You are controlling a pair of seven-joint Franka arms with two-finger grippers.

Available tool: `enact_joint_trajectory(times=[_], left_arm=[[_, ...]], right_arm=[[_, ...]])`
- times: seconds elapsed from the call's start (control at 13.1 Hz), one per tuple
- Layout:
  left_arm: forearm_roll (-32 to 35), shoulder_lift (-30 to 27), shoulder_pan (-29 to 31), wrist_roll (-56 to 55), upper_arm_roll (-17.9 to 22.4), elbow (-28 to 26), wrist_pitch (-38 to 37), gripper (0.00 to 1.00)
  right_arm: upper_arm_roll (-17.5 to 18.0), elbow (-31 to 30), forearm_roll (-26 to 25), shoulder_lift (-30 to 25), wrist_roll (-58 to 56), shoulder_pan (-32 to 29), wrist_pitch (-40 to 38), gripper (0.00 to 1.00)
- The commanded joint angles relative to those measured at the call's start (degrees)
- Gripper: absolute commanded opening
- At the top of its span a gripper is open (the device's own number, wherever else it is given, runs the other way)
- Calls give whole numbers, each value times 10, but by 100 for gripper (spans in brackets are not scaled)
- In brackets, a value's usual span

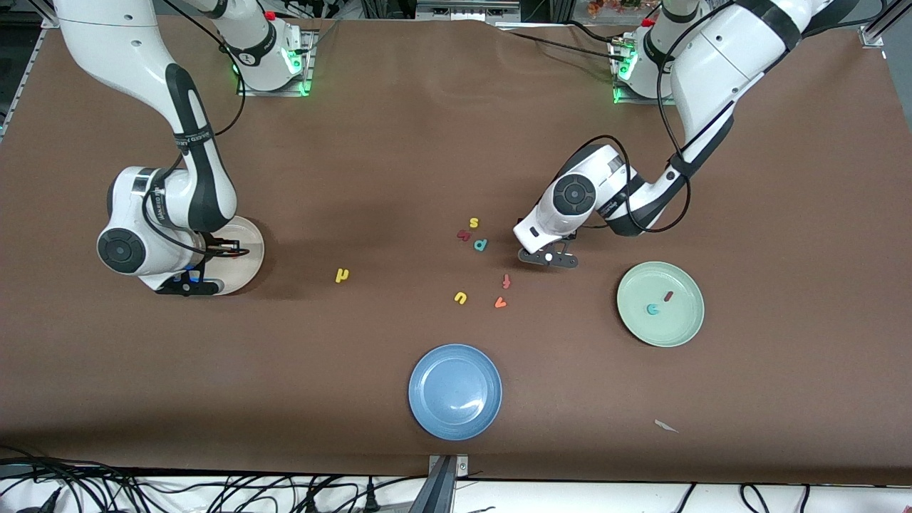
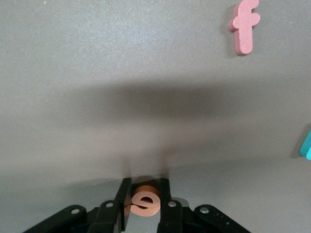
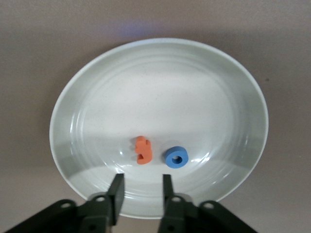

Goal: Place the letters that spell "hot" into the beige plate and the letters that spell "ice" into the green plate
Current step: 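Place the orange nine on the green plate while the right gripper reaches yellow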

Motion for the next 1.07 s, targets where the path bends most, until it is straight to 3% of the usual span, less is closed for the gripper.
enact_joint_trajectory(times=[0.0, 0.31, 0.53, 0.76, 0.99], left_arm=[[19, -1, 1, -11, -1, -2, 7, 12], [12, -18, 3, -5, -12, 51, -98, 12], [13, -26, 3, -1, -15, 121, -200, 13], [22, -25, 7, 42, -4, 189, -277, 13], [35, -24, 72, 170, 5, 206, -281, 14]], right_arm=[[0, 7, 10, -22, 1, 4, -13, 98], [11, 74, 13, -26, 64, 25, -73, 98], [65, 93, 22, -24, 164, 33, -62, 100], [95, 111, 66, -9, 224, 34, -26, 100], [107, 109, 67, 27, 254, 66, 55, 99]])
